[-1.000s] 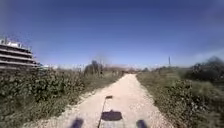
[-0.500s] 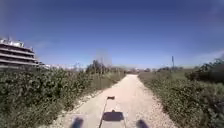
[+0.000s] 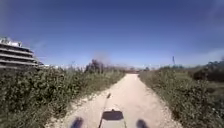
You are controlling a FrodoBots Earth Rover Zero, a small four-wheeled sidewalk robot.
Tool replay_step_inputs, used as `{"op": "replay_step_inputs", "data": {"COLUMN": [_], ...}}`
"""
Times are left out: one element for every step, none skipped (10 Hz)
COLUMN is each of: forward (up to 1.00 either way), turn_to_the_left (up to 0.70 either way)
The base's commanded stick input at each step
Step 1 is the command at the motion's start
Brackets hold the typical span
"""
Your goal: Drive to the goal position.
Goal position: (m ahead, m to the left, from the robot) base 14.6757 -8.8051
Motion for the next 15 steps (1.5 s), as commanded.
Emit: {"op": "replay_step_inputs", "data": {"forward": [0.50,0.50,0.50,0.50,0.50,0.50,0.50,0.50,0.50,0.50,0.50,0.50,0.50,0.50,0.50], "turn_to_the_left": [0.00,0.00,0.00,0.00,0.00,0.00,0.00,0.00,-0.23,-0.48,-0.20,0.00,0.00,0.00,0.00]}}
